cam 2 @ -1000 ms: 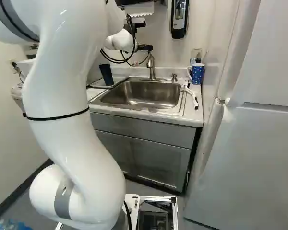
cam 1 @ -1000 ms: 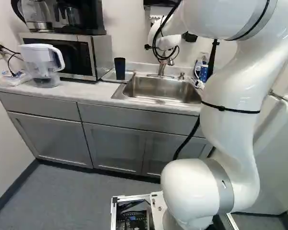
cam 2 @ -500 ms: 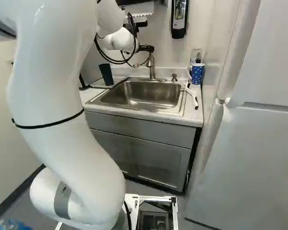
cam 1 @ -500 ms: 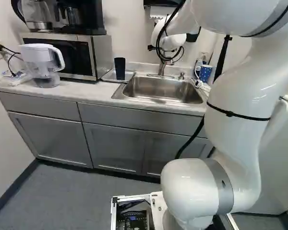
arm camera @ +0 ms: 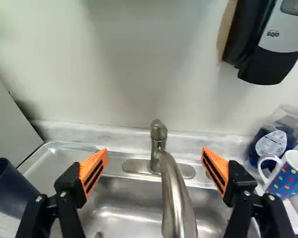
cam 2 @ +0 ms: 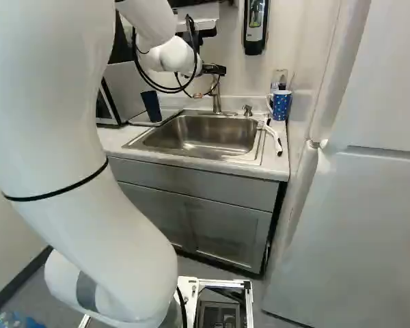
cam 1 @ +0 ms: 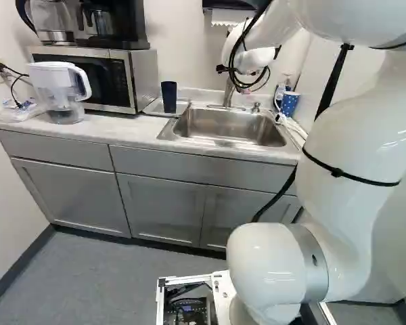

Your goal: Rinse the cup and place it in the tray

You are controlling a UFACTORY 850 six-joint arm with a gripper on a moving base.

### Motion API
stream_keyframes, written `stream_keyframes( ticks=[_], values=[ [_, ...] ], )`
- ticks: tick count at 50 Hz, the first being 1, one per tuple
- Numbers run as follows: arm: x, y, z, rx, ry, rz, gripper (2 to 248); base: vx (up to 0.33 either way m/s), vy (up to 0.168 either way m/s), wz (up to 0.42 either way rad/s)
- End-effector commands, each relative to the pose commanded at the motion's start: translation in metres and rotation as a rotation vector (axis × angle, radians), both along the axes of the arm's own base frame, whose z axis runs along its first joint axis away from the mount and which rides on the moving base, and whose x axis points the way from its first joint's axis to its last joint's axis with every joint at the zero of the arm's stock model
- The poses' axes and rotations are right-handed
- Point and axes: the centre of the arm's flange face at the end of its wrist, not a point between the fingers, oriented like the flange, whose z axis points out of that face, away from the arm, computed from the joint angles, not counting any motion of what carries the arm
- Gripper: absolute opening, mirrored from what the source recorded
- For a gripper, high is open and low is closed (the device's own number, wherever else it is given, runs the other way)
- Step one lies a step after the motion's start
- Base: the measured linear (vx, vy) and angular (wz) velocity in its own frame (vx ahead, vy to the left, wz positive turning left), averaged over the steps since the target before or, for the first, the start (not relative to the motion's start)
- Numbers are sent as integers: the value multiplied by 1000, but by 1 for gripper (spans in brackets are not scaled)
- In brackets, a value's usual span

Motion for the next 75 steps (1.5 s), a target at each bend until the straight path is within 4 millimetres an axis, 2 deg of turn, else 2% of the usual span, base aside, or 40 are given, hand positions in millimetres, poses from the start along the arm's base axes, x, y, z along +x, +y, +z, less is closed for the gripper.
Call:
stream_keyframes(
  ticks=[17,35,75],
  values=[
    [-30,-16,-5,10,61,-35,247,0,0,0],
    [-62,-23,-19,39,225,-55,247,0,0,0],
    [-85,-18,-47,112,639,-40,247,0,0,0]
  ],
)
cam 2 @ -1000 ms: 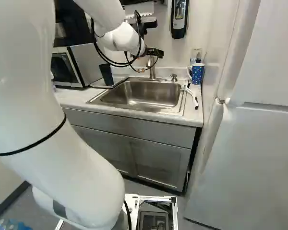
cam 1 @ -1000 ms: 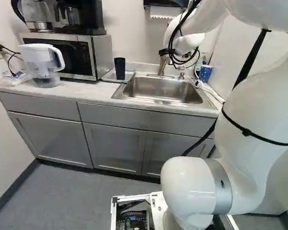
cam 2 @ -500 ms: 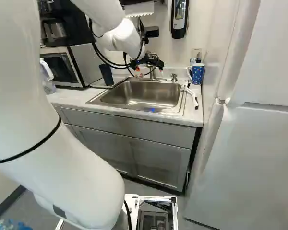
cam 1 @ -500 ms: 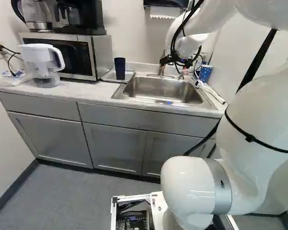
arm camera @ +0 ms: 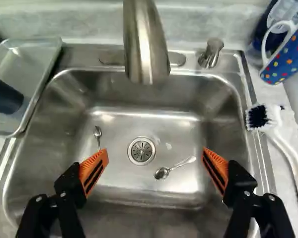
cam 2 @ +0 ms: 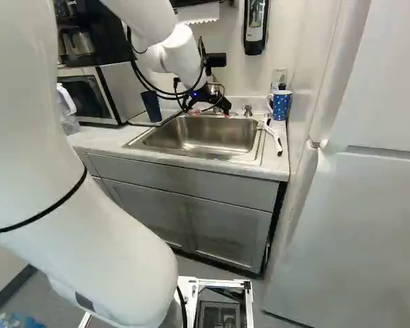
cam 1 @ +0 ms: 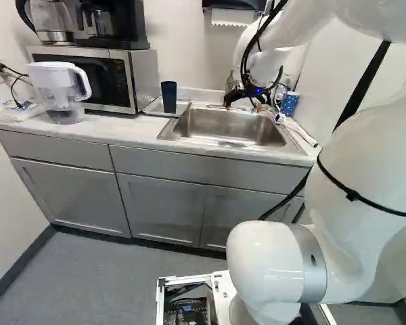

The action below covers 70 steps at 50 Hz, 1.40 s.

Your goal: Rinse the cup and place it in the tray

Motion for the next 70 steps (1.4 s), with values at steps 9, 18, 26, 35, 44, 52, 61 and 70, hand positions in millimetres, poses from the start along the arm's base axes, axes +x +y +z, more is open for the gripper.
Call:
stream_keyframes(
  ticks=[9,18,26,35,44,52,61,70],
  values=[
    [-4,1,-3,13,62,2,247,0,0,0],
    [-4,1,-3,13,62,2,247,0,0,0],
    [-4,1,-3,13,62,2,247,0,0,0],
    [-4,1,-3,13,62,2,247,0,0,0],
    [-4,1,-3,13,62,2,247,0,0,0],
    [-4,1,-3,13,62,2,247,0,0,0],
    [-4,1,-3,13,62,2,247,0,0,0],
    [-4,1,-3,13,62,2,247,0,0,0]
  ],
)
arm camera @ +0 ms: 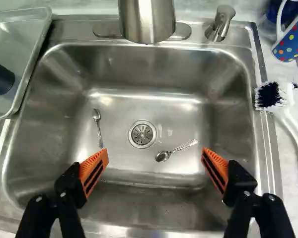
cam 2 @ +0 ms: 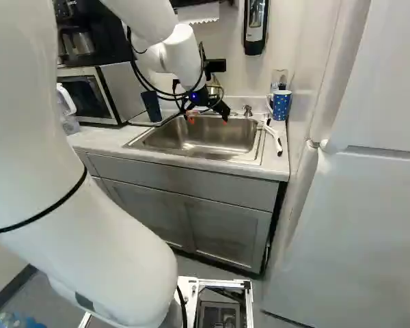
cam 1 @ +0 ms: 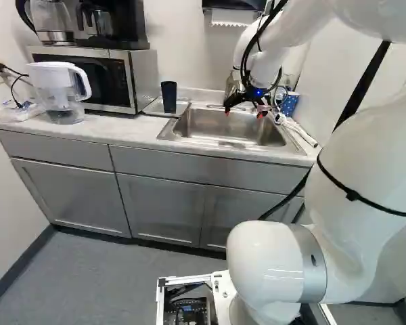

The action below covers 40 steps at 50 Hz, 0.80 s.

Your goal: Rinse the cup and place it in the tray

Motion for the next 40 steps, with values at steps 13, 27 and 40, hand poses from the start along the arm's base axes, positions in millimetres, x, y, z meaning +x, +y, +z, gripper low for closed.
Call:
stream_keyframes(
  ticks=[13,27,40],
  values=[
    [0,0,0,0,0,0,247,0,0,0],
    [0,0,0,0,0,0,247,-28,3,12],
    [0,0,0,0,0,0,247,-64,19,-4]
  ],
)
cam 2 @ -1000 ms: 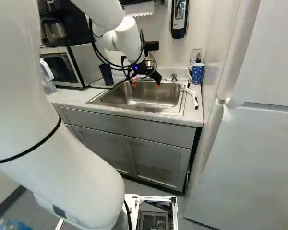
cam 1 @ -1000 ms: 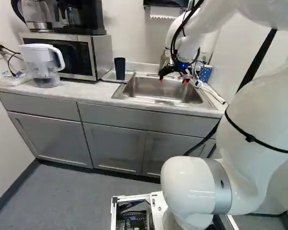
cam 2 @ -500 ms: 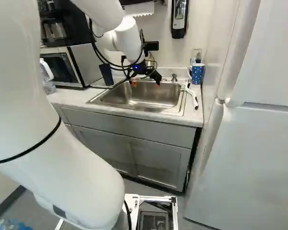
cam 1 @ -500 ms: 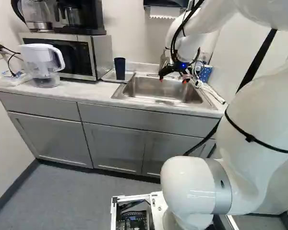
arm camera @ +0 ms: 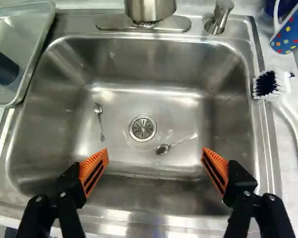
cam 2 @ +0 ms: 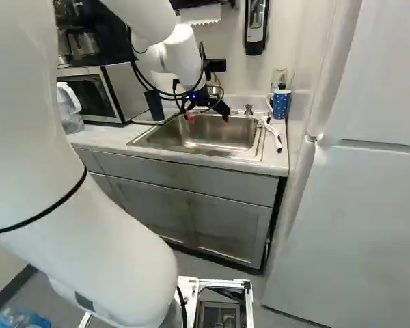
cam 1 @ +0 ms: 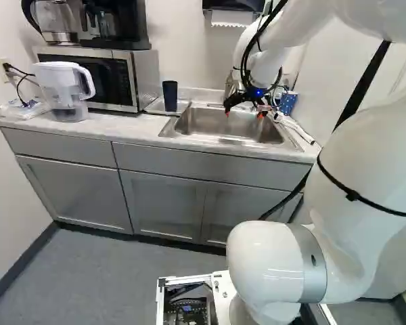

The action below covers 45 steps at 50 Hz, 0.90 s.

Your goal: Rinse the cup and place it in the tray

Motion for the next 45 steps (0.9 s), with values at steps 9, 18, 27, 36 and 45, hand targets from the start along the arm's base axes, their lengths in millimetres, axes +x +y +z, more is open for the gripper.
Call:
stream_keyframes(
  ticks=[9,18,27,36,45],
  values=[
    [0,0,0,0,0,0,247,-61,23,-3],
    [0,0,0,0,0,0,247,-64,29,-3],
    [0,0,0,0,0,0,247,-73,35,-4],
    [0,0,0,0,0,0,247,-82,47,-1],
    [0,0,0,0,0,0,247,-98,60,-5]
  ],
)
